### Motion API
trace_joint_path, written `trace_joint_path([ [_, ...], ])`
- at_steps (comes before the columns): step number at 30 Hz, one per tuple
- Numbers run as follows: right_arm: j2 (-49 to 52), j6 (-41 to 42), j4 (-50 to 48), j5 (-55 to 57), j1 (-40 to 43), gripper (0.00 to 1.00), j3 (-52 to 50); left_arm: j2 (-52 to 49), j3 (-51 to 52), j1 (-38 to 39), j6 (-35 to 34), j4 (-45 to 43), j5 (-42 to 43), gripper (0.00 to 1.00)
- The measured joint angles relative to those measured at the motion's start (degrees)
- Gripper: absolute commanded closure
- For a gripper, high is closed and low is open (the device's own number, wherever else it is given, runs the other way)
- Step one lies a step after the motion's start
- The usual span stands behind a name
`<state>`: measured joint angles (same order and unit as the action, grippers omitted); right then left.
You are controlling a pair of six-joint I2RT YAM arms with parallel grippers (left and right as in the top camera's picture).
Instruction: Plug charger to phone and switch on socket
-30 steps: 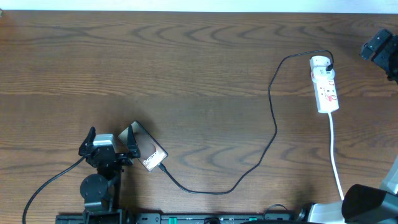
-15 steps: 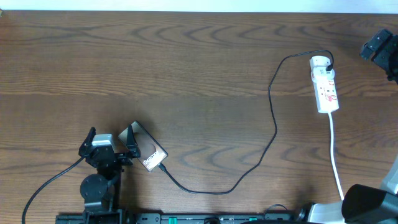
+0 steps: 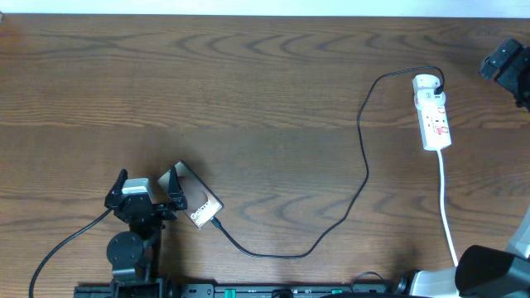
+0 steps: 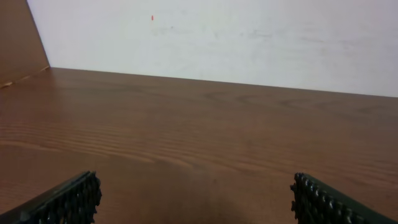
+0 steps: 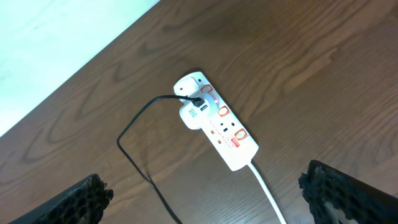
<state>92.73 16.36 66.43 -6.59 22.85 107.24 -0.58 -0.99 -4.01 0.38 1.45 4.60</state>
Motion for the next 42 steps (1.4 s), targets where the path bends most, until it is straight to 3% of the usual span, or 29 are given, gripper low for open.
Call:
trace_joint_path([
  [13,-2.8,0.0,1.9,0.2,0.0,0.01,-0.1,0.0,0.0,0.0,-0.2,0.0,0.0,0.03],
  [18,-11.3,0.4,2.8,0.4,-0.5,0.01,-0.3,0.0,0.0,0.0,-0.2,0.0,0.0,0.03],
  [22,-20.7,1.3,-3.5,0.5,-3.3,0.01,-3.6,0.0,0.0,0.0,-0.2,0.0,0.0,0.03],
  [28,-34.0,1.7,-26.7,0.4,-10.2,0.01,-20.8,0.0,0.0,0.0,-0.2,0.0,0.2,0.03],
  [38,-49.4,0.2,-89.7,0.6,-19.1,0.01,-68.5,0.0,-0.1,0.0,-0.2,0.1,0.6,0.03],
  [42,-54.5,-5.9,-103.2,0.5,-22.3,0.01,-84.5,0.0,-0.1,0.0,-0.2,0.1,0.8,0.03],
])
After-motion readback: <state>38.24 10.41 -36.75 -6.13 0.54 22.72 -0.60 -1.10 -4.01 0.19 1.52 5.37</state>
